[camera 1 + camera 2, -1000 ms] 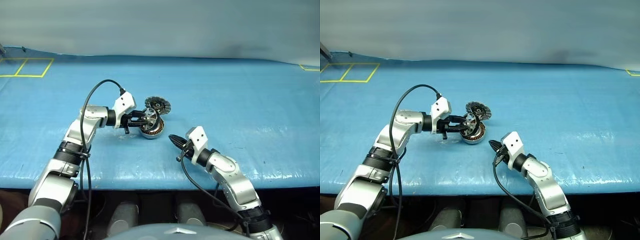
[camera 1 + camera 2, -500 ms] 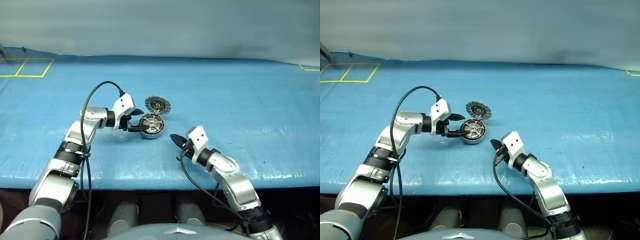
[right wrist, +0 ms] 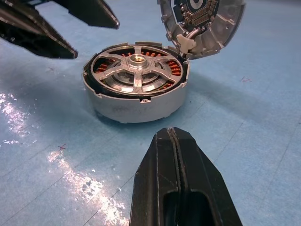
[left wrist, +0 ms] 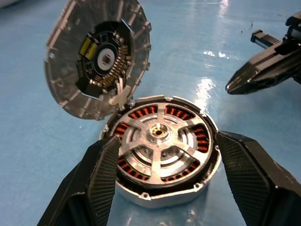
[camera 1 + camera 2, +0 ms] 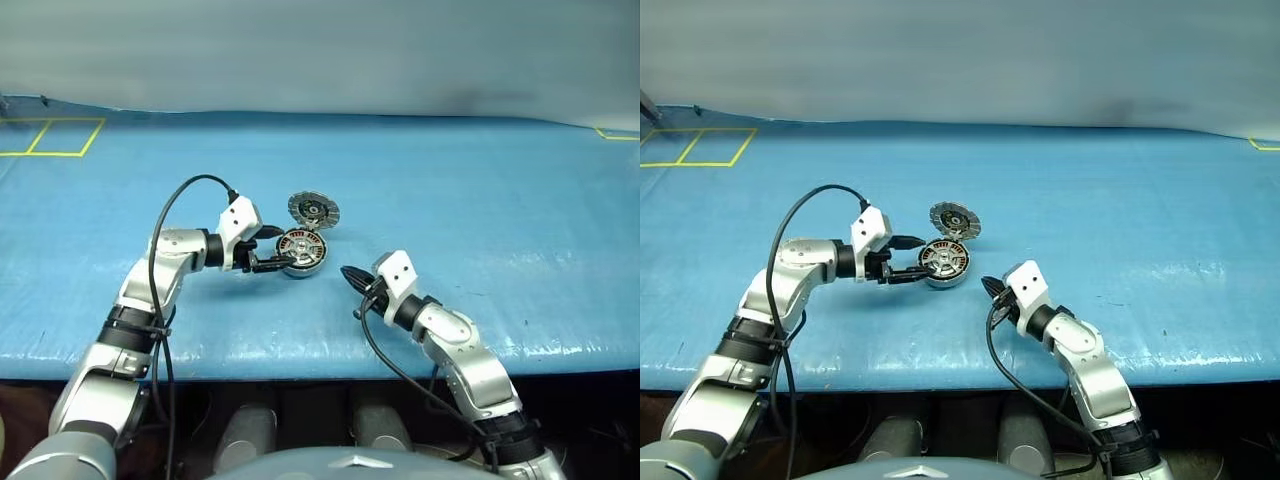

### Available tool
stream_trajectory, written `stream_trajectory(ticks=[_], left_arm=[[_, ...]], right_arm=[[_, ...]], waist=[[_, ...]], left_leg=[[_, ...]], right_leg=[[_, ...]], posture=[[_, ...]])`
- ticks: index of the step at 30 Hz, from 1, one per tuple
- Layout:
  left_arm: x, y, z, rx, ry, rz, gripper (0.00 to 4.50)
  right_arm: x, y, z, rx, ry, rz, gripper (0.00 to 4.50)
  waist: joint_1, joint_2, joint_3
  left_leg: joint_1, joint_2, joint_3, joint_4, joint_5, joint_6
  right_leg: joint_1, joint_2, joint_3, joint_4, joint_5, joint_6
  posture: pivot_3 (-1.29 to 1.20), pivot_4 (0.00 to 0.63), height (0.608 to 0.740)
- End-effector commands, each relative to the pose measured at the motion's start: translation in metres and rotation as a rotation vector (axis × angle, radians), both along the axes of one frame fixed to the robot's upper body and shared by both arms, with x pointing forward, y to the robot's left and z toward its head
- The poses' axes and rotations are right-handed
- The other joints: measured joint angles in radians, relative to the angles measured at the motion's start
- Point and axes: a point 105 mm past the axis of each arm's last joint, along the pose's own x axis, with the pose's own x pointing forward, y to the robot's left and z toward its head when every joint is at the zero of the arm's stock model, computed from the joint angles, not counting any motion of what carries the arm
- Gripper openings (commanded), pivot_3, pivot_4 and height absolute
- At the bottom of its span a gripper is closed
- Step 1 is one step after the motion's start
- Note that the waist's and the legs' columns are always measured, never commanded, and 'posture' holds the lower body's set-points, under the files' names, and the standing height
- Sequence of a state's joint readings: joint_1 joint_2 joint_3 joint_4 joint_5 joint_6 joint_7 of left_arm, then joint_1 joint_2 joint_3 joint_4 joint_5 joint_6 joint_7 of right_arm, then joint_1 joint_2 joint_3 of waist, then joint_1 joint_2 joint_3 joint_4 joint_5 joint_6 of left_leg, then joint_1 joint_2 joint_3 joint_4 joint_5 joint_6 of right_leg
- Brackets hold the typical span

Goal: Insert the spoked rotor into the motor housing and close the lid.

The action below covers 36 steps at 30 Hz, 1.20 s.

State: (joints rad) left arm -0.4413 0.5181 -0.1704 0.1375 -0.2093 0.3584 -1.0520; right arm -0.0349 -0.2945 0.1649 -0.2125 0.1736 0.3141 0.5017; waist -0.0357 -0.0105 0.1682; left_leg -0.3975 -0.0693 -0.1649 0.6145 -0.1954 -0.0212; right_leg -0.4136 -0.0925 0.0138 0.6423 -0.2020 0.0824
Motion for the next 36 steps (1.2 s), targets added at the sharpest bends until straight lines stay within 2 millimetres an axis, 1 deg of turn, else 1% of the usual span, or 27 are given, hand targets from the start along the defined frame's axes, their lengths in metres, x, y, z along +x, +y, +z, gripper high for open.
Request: stream_trajectory(ticks=[1, 4, 8, 11, 14, 16, 20, 22, 25, 26, 30, 33, 36], left_arm=[[-0.007, 0.005, 0.009, -0.018, -0.041, 0.028, 3.53], [-0.017, 0.008, 0.000, -0.012, -0.022, 0.047, 3.53], [-0.022, 0.009, -0.008, 0.001, -0.016, 0.068, 3.53], [-0.025, 0.006, -0.007, -0.027, -0.036, 0.051, 3.53], [-0.030, 0.003, -0.004, -0.070, -0.060, 0.026, 3.53], [-0.031, 0.003, -0.004, -0.082, -0.062, 0.019, 3.53], [-0.033, 0.003, -0.002, -0.120, -0.066, 0.016, 3.53], [-0.034, 0.003, -0.002, -0.128, -0.066, 0.016, 3.53], [-0.038, 0.007, -0.003, -0.127, -0.075, 0.018, 3.53], [-0.039, 0.008, -0.003, -0.127, -0.076, 0.019, 3.53], [-0.045, 0.016, -0.007, -0.120, -0.045, 0.026, 3.53], [-0.048, 0.021, -0.006, -0.132, -0.020, 0.035, 3.53], [-0.050, 0.026, -0.006, -0.135, -0.009, 0.055, 3.53]], right_arm=[[0.019, -0.015, 0.020, 0.022, -0.057, -0.116, 0.00], [0.035, -0.030, 0.023, 0.008, -0.057, -0.212, 0.00], [0.050, -0.032, 0.029, -0.020, -0.067, -0.215, 0.00], [0.062, -0.029, 0.038, -0.031, -0.092, -0.193, 0.00], [0.079, -0.024, 0.051, -0.022, -0.116, -0.160, 0.00], [0.085, -0.020, 0.058, -0.009, -0.127, -0.138, 0.00], [0.101, 0.001, 0.079, 0.048, -0.142, -0.032, 0.00], [0.104, 0.007, 0.083, 0.060, -0.145, -0.003, 0.00], [0.107, 0.031, 0.096, 0.097, -0.148, 0.090, 0.00], [0.107, 0.036, 0.098, 0.102, -0.148, 0.109, 0.00], [0.102, 0.057, 0.095, 0.091, -0.126, 0.196, 0.00], [0.098, 0.062, 0.090, 0.083, -0.118, 0.218, 0.00], [0.090, 0.064, 0.087, 0.112, -0.099, 0.244, 0.00]], waist=[[-0.001, 0.000, 0.000], [0.001, 0.000, 0.000], [0.005, 0.000, 0.000], [0.002, 0.000, 0.000], [-0.002, 0.000, 0.000], [-0.001, 0.000, 0.000], [-0.007, 0.000, 0.000], [-0.006, 0.000, 0.000], [-0.010, 0.001, 0.000], [-0.011, 0.001, 0.000], [-0.013, 0.001, 0.000], [-0.015, 0.001, 0.000], [-0.014, 0.001, 0.000]], left_leg=[[0.000, 0.000, 0.000, 0.000, 0.000, 0.000], [0.000, 0.000, 0.000, 0.001, 0.000, 0.000], [0.001, 0.000, 0.000, 0.000, 0.000, 0.000], [0.000, 0.000, 0.001, 0.000, 0.000, 0.000], [0.001, 0.000, 0.002, 0.000, 0.000, 0.000], [0.001, 0.000, 0.002, 0.000, 0.000, 0.000], [0.001, 0.000, 0.002, 0.000, 0.000, 0.000], [0.001, 0.000, 0.002, 0.000, 0.000, 0.000], [0.001, 0.000, 0.002, -0.001, 0.000, 0.000], [0.001, 0.000, 0.002, -0.001, 0.000, 0.000], [0.001, 0.000, 0.001, -0.001, 0.000, 0.000], [0.001, 0.000, 0.001, -0.001, 0.000, 0.000], [0.001, 0.000, 0.001, -0.001, 0.000, 0.000]], right_leg=[[0.000, 0.000, 0.000, 0.000, 0.000, 0.000], [0.000, 0.000, 0.000, 0.000, -0.001, -0.002], [0.000, 0.000, 0.000, 0.000, -0.001, -0.002], [0.000, 0.000, 0.001, 0.000, -0.001, -0.002], [0.000, 0.000, 0.001, 0.000, -0.001, -0.002], [0.000, 0.000, 0.001, 0.000, -0.001, -0.002], [0.000, 0.000, 0.001, 0.000, 0.000, -0.001], [0.000, 0.000, 0.001, 0.000, 0.000, -0.001], [0.000, 0.000, 0.001, 0.000, 0.000, -0.001], [0.000, 0.000, 0.001, 0.000, 0.000, -0.001], [-0.001, 0.001, 0.001, 0.000, 0.000, -0.001], [-0.001, 0.001, 0.001, 0.000, 0.000, -0.001], [-0.001, 0.001, 0.001, 0.001, 0.000, -0.001]], posture=[[0.00, 0.150, 0.740], [0.00, 0.150, 0.740], [0.00, 0.150, 0.740], [0.00, 0.150, 0.740], [0.00, 0.150, 0.740], [0.00, 0.150, 0.740], [0.00, 0.150, 0.740], [0.00, 0.150, 0.740], [0.00, 0.150, 0.740], [0.00, 0.150, 0.740], [0.00, 0.150, 0.740], [0.00, 0.150, 0.740], [0.00, 0.150, 0.740]])
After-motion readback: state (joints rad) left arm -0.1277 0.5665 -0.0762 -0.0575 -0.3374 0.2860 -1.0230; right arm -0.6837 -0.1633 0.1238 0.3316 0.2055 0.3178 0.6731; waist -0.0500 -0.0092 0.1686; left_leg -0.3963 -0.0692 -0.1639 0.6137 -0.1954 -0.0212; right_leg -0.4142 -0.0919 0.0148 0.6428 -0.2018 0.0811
